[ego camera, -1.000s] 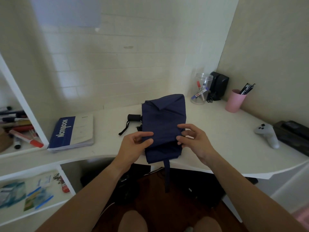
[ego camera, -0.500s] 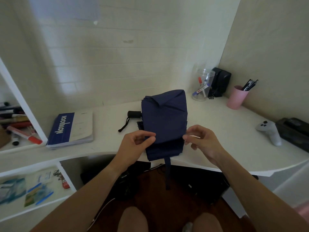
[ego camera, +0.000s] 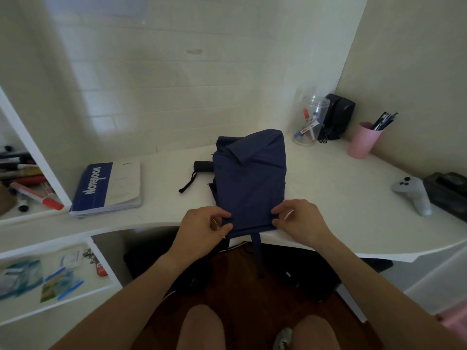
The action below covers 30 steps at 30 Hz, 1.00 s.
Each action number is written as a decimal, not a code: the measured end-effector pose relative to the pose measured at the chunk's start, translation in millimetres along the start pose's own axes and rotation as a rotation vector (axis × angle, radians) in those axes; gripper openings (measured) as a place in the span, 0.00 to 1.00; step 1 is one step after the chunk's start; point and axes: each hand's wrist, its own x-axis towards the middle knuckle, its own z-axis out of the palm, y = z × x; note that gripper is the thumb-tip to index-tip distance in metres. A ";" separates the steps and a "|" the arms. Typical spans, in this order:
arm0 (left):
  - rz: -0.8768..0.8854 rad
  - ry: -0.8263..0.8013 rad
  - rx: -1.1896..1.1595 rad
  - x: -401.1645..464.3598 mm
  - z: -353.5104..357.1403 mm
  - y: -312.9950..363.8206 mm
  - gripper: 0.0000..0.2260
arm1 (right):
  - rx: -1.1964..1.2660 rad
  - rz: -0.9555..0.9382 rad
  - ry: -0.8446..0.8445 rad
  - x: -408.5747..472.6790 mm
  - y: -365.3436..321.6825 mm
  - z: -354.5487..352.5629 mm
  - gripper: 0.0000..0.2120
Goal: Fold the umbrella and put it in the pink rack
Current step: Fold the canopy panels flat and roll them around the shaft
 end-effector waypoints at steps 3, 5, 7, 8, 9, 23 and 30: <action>0.128 -0.020 0.167 -0.2 0.9 -0.1 0.12 | -0.165 -0.234 0.254 -0.9 -9.2 3.9 0.06; 0.171 -0.048 0.245 2.1 1.2 1.3 0.12 | -0.191 -0.423 0.324 3.7 -17.3 8.6 0.08; 0.180 -0.087 0.326 4.5 0.8 1.1 0.12 | -0.246 -0.477 0.226 9.9 -15.5 17.3 0.13; 0.184 -0.092 0.354 5.6 0.3 1.8 0.12 | -0.268 -0.456 0.175 11.4 -10.9 21.7 0.14; 0.196 -0.077 0.381 6.9 -0.5 3.4 0.12 | -0.270 -0.432 0.143 11.6 -5.1 25.3 0.15; 0.413 -0.341 0.561 37.7 24.0 -24.3 0.25 | -0.459 -0.510 -0.178 24.1 14.3 31.4 0.34; 0.313 -0.473 0.543 70.4 27.4 -33.4 0.28 | -0.515 -0.326 -0.379 57.4 15.8 36.2 0.35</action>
